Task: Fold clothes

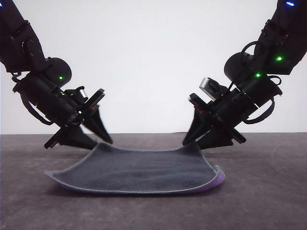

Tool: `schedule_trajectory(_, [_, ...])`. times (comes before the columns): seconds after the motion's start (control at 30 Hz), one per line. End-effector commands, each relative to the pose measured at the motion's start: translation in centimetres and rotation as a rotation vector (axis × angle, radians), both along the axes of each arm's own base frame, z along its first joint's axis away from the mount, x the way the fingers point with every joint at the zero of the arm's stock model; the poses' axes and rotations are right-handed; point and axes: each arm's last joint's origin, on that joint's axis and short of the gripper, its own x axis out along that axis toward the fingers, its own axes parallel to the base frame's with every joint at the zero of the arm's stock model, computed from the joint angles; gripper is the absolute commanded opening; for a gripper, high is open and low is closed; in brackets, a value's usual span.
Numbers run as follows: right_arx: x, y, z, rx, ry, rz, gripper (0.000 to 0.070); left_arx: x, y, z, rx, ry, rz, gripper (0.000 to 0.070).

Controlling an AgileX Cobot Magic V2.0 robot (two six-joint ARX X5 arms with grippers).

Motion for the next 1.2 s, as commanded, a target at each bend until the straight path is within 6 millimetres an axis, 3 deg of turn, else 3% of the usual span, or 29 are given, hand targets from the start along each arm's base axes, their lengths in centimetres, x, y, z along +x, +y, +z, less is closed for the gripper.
schedule_trajectory(0.0, [0.5,0.3,-0.5,0.000,0.001,0.001,0.0003,0.4,-0.2,-0.7,0.002,0.000,-0.017,0.0004])
schedule_trajectory(0.27, [0.2,-0.9,-0.6,0.051,0.074,0.038,0.0003,-0.1,0.3,-0.6,-0.028,0.059,-0.081,0.0004])
schedule_trajectory(0.53, [-1.5,-2.3,0.0,0.071,0.207,0.122,0.0003,-1.6,0.7,0.7,0.031,0.169,-0.202,0.0004])
schedule_trajectory(1.17, [-5.3,-2.1,0.4,0.073,0.438,0.288,0.0004,-5.3,0.9,1.4,-0.044,0.404,-0.373,0.0004])
